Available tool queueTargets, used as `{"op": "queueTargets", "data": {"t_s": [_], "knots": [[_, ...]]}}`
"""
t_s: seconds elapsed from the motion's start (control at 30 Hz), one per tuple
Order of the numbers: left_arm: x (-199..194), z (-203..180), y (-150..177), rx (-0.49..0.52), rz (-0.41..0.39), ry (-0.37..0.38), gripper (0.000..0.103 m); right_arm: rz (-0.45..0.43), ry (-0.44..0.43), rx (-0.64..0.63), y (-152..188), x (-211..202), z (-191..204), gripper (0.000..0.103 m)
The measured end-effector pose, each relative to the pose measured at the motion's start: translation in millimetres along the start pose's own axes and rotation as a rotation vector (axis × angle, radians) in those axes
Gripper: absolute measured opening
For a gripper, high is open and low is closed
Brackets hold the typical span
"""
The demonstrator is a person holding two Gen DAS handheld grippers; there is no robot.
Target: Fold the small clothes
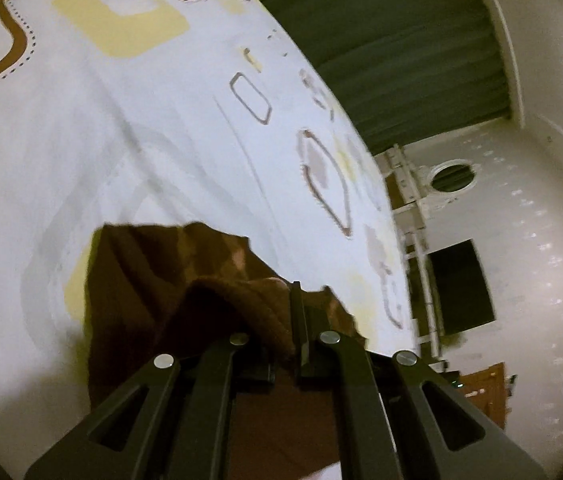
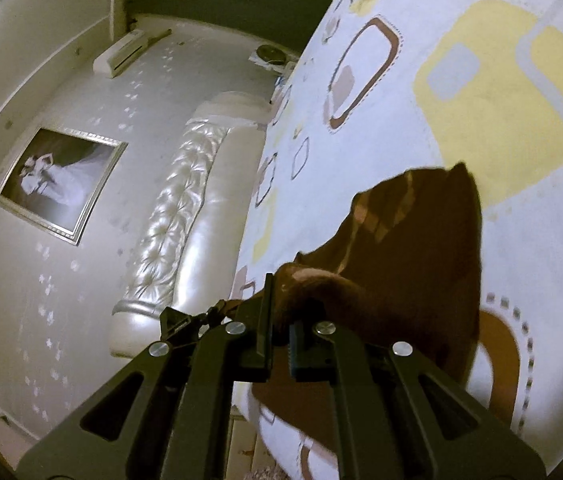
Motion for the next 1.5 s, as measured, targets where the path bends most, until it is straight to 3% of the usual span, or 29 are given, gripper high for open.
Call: {"op": "queueTargets", "data": {"t_s": [0.33,0.87,0.97,1.07,1.13,1.23,1.3,1.4,1.5], "knots": [[54.1,31.4,-20.3,-0.046,0.052,-0.128,0.005,-0.003,0.096,0.095,-28.1,40.1,-53.4,0.005],[75.7,42.8,-31.7,-0.061,0.082,-0.150,0.005,-0.024,0.134,0.142,-43.8,59.1,-85.5,0.005],[80.1,43.0,-32.4,-0.061,0.093,-0.151,0.006,-0.035,0.135,0.170,-45.7,61.0,-90.4,0.007],[80.7,43.7,-33.2,-0.064,0.097,-0.149,0.008,-0.059,0.125,0.205,-47.4,59.1,-95.9,0.019],[80.2,44.4,-35.2,-0.076,0.095,-0.130,0.018,-0.096,0.133,0.213,-49.1,54.4,-98.0,0.028],[76.0,42.8,-39.4,-0.084,0.066,-0.109,0.040,-0.119,0.127,0.239,-51.1,49.0,-103.3,0.029],[69.6,40.9,-44.1,-0.094,0.035,-0.081,0.047,-0.114,0.142,0.229,-51.7,47.3,-104.3,0.029],[63.0,42.5,-51.6,-0.124,0.007,-0.070,0.050,-0.113,0.171,0.199,-51.1,42.1,-101.1,0.029],[57.0,45.4,-52.8,-0.128,0.010,-0.085,0.050,-0.117,0.205,0.172,-51.5,37.4,-94.3,0.036]]}}
Point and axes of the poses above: each gripper's, at about its wrist camera, not at the fingertips, and x roughly the way its jaws point, z to its left, y to its underside, the point moved 3 cm from there along x, roughly the way its jaws point, and after that the axes turned 5 degrees about -x, right-handed, at the moved point
